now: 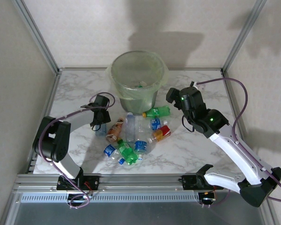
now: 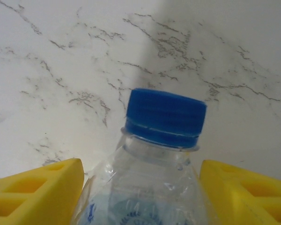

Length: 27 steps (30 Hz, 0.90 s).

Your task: Put the plastic bottles in the bin

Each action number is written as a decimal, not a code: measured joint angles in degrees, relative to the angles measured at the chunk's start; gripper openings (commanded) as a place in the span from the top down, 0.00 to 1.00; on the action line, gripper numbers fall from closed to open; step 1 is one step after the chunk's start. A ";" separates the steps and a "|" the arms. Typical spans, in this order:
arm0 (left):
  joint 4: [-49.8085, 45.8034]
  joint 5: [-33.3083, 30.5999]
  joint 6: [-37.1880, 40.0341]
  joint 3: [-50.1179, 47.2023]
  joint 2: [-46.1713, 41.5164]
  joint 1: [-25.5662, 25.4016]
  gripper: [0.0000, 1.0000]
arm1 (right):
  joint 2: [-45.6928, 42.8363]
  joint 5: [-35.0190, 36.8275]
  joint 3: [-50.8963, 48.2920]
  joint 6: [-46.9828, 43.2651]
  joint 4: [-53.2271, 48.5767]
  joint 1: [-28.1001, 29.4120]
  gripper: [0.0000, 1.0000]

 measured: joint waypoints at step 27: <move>-10.86 -5.97 -4.07 22.60 -14.29 2.56 0.44 | -0.76 0.17 0.00 -0.02 -0.02 -0.02 0.03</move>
